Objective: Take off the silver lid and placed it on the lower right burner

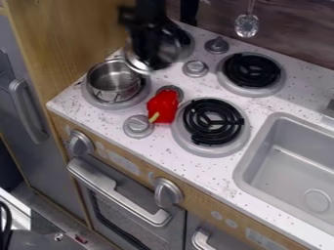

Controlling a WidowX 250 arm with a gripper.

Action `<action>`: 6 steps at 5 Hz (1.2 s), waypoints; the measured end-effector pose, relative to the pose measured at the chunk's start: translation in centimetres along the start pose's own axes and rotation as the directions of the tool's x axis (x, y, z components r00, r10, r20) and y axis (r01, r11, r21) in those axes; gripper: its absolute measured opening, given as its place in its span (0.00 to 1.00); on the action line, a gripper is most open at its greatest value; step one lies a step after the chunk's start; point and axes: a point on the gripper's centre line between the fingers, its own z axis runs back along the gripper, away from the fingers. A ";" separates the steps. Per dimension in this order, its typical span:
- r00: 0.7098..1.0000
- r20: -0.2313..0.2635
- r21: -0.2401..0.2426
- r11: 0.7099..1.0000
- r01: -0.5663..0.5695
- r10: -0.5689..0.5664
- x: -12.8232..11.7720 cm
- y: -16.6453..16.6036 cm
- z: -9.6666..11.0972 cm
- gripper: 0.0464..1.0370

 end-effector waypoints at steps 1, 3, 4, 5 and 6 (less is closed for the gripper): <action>0.993 -0.066 -0.033 0.995 0.091 -0.093 -2.1 -4.3 -1.9 0.21; 0.966 -0.107 -0.057 0.971 0.231 -0.236 -4.7 -10.7 -3.8 0.21; 0.967 -0.101 -0.069 0.971 0.228 -0.235 -3.6 -11.4 -4.6 0.21; 0.968 -0.105 -0.068 0.972 0.224 -0.230 -1.8 -11.8 -5.1 0.21; 0.969 -0.116 -0.068 0.976 0.209 -0.216 -0.5 -11.8 -5.8 0.21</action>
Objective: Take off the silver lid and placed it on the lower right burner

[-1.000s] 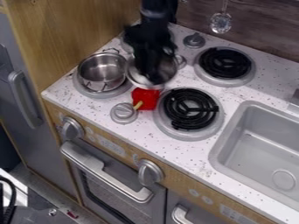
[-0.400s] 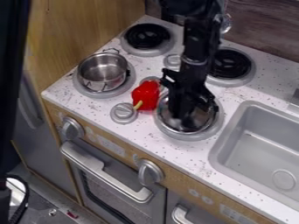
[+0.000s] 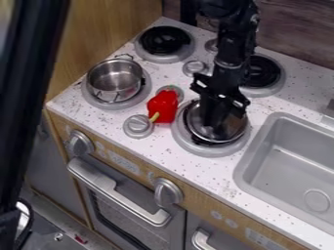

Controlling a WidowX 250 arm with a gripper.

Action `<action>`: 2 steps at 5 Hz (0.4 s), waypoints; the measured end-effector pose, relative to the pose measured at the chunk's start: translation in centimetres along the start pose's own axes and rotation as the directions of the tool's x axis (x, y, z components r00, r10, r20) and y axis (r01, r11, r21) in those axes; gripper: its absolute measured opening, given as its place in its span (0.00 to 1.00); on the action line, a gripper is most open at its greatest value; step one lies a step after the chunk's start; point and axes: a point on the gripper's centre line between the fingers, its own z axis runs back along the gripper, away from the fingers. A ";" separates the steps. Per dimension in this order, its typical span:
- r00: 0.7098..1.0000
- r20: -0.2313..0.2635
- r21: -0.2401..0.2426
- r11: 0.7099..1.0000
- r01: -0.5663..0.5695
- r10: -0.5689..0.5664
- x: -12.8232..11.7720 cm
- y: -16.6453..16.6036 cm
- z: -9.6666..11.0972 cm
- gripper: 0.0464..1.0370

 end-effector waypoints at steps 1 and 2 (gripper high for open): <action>1.000 -0.013 -0.003 1.000 -0.027 0.027 0.3 0.7 -0.3 0.24; 0.997 -0.028 -0.004 0.997 -0.075 0.075 -0.6 1.2 -0.3 0.53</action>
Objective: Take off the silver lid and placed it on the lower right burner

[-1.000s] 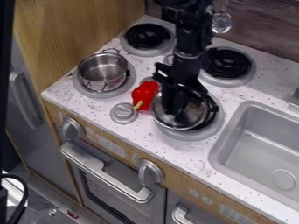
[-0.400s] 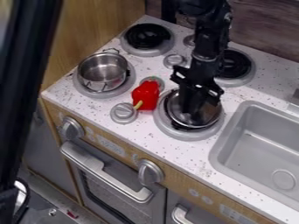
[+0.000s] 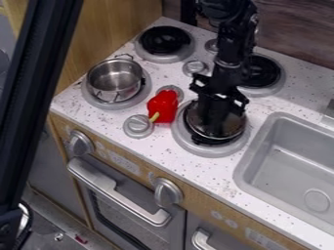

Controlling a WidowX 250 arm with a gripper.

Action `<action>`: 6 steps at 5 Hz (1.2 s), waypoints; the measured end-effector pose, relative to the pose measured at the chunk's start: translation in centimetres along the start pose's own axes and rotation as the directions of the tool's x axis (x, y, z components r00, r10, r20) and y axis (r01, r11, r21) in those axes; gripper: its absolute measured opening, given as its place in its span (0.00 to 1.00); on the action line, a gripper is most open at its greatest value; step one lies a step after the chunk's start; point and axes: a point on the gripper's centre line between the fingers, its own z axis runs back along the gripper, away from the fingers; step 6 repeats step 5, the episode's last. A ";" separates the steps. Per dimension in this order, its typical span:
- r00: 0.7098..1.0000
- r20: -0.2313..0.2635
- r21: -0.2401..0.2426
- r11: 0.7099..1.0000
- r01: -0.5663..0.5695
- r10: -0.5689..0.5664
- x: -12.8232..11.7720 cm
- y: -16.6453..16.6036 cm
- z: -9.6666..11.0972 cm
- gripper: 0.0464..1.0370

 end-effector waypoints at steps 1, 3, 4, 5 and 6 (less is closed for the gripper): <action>0.996 0.082 -0.002 0.999 -0.045 0.045 -0.8 0.6 3.8 0.84; 0.972 0.131 -0.101 0.978 -0.183 0.195 -3.1 2.8 7.4 0.96; 0.969 0.125 -0.134 0.972 -0.195 0.212 -3.5 3.1 7.4 0.96; 0.973 0.135 -0.147 0.975 -0.170 0.190 -3.4 2.9 7.4 0.96; 0.973 0.135 -0.147 0.975 -0.170 0.190 -3.4 2.9 7.4 0.96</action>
